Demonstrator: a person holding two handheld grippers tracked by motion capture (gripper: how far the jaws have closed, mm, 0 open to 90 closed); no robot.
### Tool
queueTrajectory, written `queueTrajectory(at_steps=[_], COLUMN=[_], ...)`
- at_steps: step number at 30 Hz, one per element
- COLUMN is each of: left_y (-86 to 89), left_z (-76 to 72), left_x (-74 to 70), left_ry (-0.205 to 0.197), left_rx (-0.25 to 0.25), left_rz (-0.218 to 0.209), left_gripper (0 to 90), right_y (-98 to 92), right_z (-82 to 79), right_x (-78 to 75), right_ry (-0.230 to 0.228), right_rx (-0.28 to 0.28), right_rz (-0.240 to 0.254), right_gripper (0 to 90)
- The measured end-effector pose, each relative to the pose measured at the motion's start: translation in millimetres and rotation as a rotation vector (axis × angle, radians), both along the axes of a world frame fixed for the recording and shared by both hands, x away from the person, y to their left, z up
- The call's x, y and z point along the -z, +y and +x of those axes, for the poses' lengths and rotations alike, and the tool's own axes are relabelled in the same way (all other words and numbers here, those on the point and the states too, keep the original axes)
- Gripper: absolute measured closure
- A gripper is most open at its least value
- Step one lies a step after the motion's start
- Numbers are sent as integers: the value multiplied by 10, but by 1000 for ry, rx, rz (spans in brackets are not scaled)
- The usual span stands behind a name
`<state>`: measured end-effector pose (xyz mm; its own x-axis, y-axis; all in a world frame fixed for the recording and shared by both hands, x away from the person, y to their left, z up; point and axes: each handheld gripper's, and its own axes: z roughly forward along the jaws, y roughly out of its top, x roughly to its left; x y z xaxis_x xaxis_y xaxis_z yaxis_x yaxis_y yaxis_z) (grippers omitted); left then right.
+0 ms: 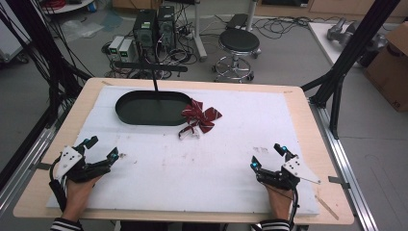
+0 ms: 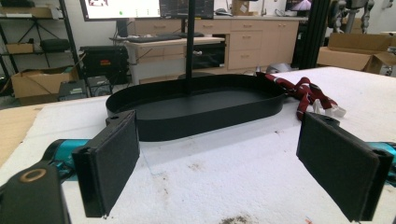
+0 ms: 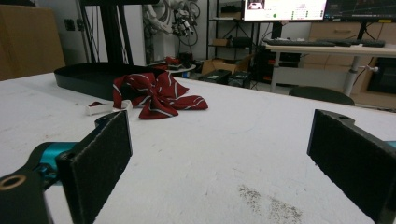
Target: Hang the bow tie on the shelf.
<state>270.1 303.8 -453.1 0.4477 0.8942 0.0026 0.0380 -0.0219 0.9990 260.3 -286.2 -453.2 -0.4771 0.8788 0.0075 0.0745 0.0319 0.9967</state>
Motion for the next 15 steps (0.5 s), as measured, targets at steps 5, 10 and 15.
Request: queueTrajectory(at_steps=[5, 10, 15], left_y=[9, 9, 9], left_z=[6, 6, 15], left_x=[-1, -2, -5], left_ry=[9, 9, 19], left_rx=[2, 3, 3], left_rz=[-3, -3, -1], left_gripper=[136, 137, 137], right_y=[-4, -10, 15], right_z=[1, 26, 60], right_x=[0, -11, -53], right_ry=[3, 25, 52], right_rx=[-1, 1, 9], right_rz=[5, 10, -42], right_gripper=[55, 55, 55])
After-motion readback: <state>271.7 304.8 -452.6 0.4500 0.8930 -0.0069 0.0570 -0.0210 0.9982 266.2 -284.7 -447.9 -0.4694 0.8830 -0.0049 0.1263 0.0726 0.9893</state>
